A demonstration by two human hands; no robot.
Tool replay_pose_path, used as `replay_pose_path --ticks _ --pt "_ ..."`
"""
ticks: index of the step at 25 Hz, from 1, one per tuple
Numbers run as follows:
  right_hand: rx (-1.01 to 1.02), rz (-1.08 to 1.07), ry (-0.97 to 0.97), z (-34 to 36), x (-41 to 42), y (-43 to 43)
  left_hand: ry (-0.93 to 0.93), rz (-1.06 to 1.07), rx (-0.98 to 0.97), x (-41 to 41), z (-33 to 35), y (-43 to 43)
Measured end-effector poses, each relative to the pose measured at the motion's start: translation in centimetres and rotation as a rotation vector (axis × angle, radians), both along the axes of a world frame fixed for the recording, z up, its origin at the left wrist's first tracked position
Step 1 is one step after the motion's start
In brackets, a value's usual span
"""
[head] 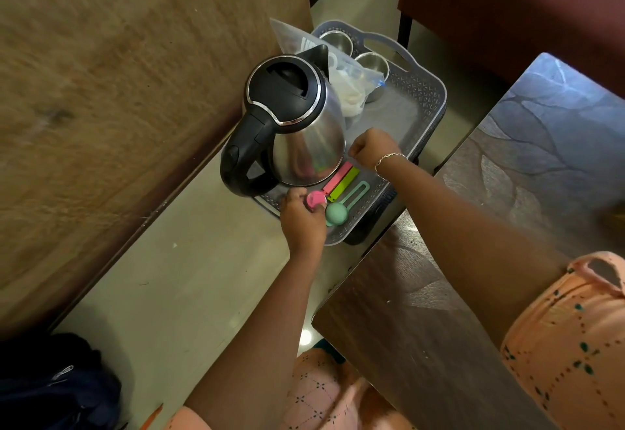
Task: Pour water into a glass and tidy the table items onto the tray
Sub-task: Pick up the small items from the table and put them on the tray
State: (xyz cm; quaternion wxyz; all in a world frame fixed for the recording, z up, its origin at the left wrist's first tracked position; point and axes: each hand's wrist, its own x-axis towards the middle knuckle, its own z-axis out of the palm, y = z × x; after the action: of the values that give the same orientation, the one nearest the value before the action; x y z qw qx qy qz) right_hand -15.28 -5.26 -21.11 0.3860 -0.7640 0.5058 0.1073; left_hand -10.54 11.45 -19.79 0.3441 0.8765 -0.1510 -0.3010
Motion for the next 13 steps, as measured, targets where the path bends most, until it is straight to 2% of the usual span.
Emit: replay_pose_path --ticks 2,4,8,9,13 --pt "-0.079 0.006 -0.037 1.0 -1.1 0.1 -0.097 -0.032 -0.013 -0.7 1.4 0.3" --pt "-0.253 0.078 -0.060 2.3 -3.1 0.9 -0.284 -0.127 -0.029 -1.9 3.2 0.5" --pt "-0.698 0.241 -0.147 4.0 -9.7 2.9 -0.644 -0.529 -0.041 -5.5 4.9 0.7" --pt "-0.752 0.248 -0.131 4.0 -11.4 3.3 -0.686 -0.604 -0.004 -6.6 5.0 0.6" --pt "-0.752 0.183 -0.016 5.1 -20.1 5.2 -0.747 -0.875 0.128 -13.9 5.7 -0.6"
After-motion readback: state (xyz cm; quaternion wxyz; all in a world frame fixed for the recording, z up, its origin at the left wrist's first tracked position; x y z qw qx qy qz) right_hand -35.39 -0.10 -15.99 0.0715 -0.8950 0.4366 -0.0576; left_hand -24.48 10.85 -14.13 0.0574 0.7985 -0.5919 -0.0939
